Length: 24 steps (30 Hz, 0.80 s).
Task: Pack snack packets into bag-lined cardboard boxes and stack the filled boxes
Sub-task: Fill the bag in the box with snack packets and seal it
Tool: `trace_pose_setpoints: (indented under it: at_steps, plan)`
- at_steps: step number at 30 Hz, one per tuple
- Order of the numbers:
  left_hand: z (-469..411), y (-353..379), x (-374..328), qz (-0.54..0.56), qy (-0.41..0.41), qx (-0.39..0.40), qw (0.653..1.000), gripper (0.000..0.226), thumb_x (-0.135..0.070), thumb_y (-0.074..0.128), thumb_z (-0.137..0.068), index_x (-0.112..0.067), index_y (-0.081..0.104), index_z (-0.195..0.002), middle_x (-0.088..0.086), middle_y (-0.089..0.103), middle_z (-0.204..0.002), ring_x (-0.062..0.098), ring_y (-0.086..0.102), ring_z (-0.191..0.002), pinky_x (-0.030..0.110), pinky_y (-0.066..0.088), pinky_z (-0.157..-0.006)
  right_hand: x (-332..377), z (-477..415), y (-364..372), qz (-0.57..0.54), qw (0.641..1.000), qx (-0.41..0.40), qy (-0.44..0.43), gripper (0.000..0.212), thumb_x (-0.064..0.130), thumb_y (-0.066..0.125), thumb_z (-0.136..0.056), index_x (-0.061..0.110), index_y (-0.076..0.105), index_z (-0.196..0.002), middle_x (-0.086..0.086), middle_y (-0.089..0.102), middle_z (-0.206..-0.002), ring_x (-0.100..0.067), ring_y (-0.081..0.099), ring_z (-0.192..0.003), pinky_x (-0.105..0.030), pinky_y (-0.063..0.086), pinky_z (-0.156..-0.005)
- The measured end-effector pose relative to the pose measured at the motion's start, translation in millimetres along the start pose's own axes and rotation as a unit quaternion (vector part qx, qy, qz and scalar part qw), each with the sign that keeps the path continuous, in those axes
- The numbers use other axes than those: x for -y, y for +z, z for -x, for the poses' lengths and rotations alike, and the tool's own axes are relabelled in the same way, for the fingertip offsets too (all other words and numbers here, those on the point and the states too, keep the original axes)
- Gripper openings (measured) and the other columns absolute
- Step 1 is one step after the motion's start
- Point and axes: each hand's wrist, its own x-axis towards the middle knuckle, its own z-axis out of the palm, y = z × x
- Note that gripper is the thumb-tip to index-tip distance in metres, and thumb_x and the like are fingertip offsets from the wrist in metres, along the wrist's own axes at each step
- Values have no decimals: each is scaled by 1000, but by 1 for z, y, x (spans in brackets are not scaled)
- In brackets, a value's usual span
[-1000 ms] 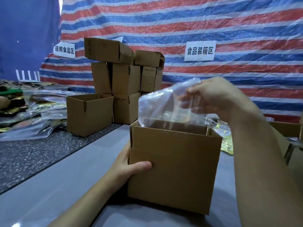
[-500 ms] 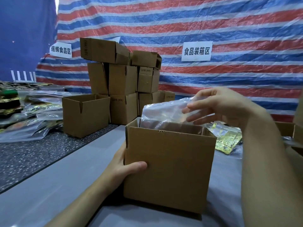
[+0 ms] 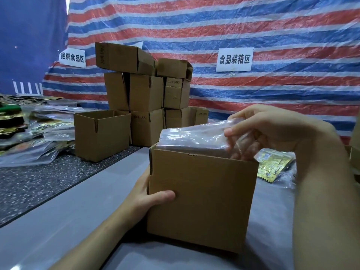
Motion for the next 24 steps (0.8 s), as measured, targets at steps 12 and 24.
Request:
trace_pose_setpoints:
  at_steps: [12,24]
  plan:
    - [-2,-3,0,-34,24,-39,998,89,-59,94,-52,-26,61,-127,7,72,-119,27,70,-109,33,59,-80,4,-26,24,265,949,-171,20,22,9,85,-76,25,78,-90,5,70,-96,-13,64,-92,-23,48,-63]
    - [-4,-9,1,-87,48,-68,993,93,-66,92,-50,-35,57,-129,3,70,-123,28,68,-113,45,58,-87,13,-48,78,343,927,-28,148,47,35,28,-111,10,45,-148,-9,49,-148,-23,44,-138,-26,37,-98]
